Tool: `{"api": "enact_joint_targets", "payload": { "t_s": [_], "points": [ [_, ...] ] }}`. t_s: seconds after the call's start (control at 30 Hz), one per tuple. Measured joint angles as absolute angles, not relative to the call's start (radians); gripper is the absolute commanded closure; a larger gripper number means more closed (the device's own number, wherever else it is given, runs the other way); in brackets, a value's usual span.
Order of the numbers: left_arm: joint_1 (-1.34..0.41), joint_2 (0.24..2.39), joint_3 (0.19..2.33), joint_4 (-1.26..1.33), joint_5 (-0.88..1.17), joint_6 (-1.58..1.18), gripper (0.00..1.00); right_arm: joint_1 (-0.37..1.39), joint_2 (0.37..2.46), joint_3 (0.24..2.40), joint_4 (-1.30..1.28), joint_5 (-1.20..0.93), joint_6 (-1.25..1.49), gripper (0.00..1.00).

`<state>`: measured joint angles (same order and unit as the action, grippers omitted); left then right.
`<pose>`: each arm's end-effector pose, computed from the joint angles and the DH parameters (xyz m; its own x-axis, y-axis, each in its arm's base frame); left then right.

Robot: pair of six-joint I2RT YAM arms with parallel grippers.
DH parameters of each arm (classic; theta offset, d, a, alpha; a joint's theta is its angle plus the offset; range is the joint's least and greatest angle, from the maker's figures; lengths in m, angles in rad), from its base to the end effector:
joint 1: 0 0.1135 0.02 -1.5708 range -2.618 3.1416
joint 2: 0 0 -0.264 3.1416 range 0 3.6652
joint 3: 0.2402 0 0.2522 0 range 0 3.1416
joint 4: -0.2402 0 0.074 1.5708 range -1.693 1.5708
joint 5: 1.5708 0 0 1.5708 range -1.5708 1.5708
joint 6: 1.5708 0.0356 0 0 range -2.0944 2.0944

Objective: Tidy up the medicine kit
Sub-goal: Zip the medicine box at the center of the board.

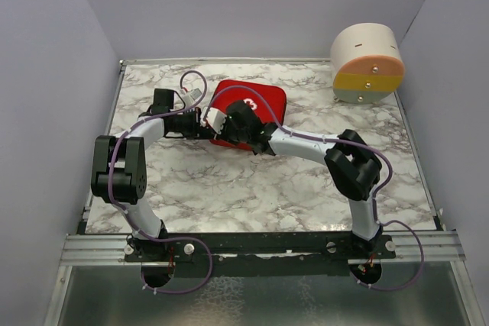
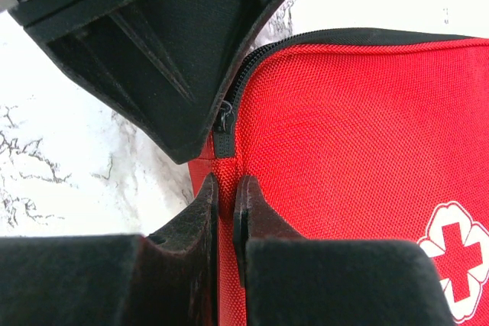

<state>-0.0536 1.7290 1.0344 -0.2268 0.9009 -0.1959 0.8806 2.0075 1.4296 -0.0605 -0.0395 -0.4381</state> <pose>0.3443 -0.0464 0.1870 -0.8787 -0.0739 -0.4716 0.3421 0.5915 -0.7301 0.2903 0.3538 0.2039 -0.0081 -0.6756 -0.7372 -0.8770 0.3590 -0.3194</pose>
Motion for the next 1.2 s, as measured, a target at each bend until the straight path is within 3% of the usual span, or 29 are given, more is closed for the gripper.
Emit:
{"api": "enact_joint_targets", "payload": {
  "t_s": [0.5, 0.87, 1.07, 1.2],
  "points": [
    [-0.020, 1.731, 1.132, -0.483, 0.903, -0.015, 1.00, 0.884, 1.879, 1.264, -0.023, -0.072, -0.440, 0.99],
    [-0.007, 1.867, 1.289, -0.584, 0.929, -0.009, 1.00, 0.879, 1.829, 1.188, 0.005, -0.072, -0.434, 0.99],
    [-0.006, 1.864, 1.280, -0.588, 0.953, -0.004, 1.00, 0.877, 1.818, 1.217, -0.048, -0.073, -0.405, 0.76],
    [0.006, 1.827, 1.229, -0.553, 0.925, 0.012, 1.00, 0.875, 1.773, 1.227, -0.142, -0.073, -0.381, 0.70]
  ]
}}
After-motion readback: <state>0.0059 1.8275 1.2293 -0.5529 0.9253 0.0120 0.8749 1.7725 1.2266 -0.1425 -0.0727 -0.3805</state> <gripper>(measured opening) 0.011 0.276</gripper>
